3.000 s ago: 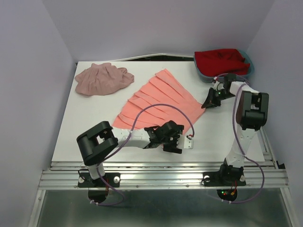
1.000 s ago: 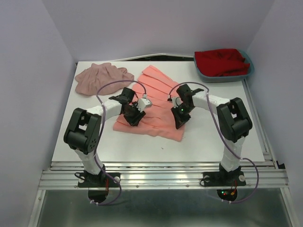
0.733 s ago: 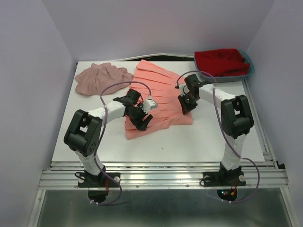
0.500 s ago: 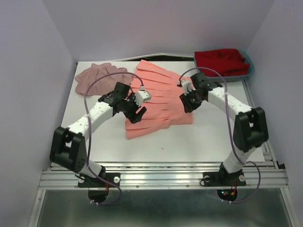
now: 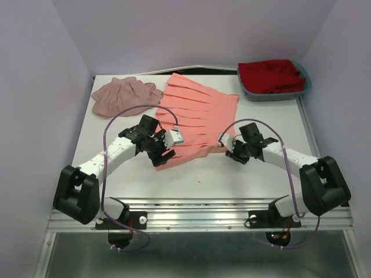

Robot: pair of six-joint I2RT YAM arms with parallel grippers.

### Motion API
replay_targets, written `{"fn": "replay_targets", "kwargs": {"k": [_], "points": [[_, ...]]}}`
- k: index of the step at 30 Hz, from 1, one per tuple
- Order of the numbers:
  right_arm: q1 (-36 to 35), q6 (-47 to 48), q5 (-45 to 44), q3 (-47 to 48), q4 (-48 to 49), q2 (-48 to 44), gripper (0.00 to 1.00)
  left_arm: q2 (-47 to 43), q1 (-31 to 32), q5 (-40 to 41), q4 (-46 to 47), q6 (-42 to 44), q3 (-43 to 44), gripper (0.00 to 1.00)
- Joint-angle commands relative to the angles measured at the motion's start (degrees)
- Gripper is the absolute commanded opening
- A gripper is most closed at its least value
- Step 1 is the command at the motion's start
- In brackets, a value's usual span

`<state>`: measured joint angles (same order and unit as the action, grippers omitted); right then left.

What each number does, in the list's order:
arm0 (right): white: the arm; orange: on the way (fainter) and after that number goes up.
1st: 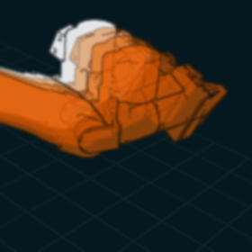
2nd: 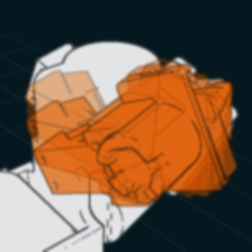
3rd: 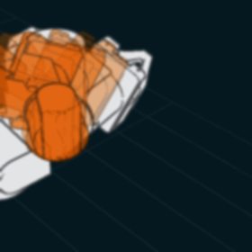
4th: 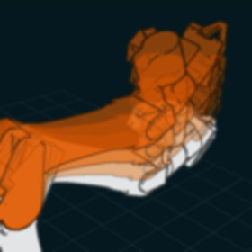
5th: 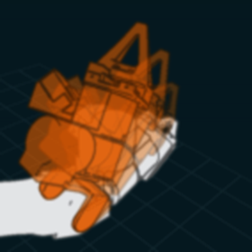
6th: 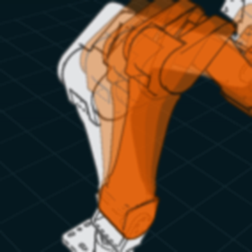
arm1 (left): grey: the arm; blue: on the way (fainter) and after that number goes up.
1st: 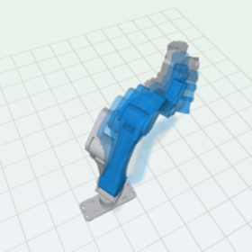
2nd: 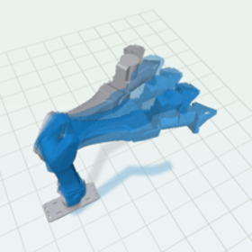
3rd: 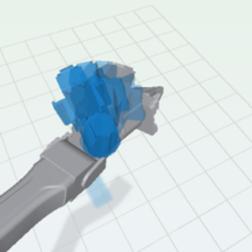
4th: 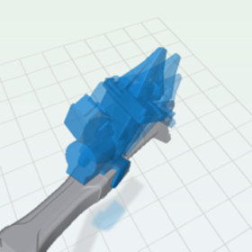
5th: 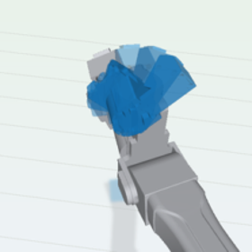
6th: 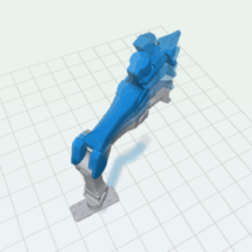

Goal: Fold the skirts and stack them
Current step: Fold the skirt

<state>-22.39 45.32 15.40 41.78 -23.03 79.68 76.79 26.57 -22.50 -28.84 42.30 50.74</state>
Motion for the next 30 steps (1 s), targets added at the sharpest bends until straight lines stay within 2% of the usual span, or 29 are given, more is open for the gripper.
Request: {"fn": "replay_targets", "kwargs": {"k": [1,8,13,17,23,24,26,30], "points": [[-0.8,6.2,0.1,-0.8,16.7,1.1,0.37,-0.5,0.2,-0.4,2.0,-0.6,-0.1,0.77],[-0.8,8.3,-0.3,-1.6,22.2,6.2,0.38,0.6,0.2,0.2,3.1,-0.8,-0.4,0.78],[-0.8,10.3,1.2,-0.3,18.2,8.8,0.38,1.3,0.2,-1.0,2.0,0.3,0.3,0.79],[-0.8,11.1,4.4,2.9,12.8,15.0,0.38,0.1,0.9,-3.2,0.4,3.0,-0.4,0.84],[-0.8,9.5,6.3,5.7,9.2,19.1,0.21,-3.4,5.3,3.9,5.6,6.4,-7.3,0.87],[-0.8,9.4,6.5,5.7,8.9,19.1,0.12,-3.1,6.0,6.4,7.0,6.5,-8.9,0.87],[-0.8,9.2,6.7,5.8,7.7,18.8,0.01,-0.6,6.4,11.4,11.8,5.9,-10.6,0.86],[-0.8,9.3,6.9,5.2,4.8,15.8,0.01,5.7,6.1,20.7,20.8,5.2,-12.2,0.83]]}}
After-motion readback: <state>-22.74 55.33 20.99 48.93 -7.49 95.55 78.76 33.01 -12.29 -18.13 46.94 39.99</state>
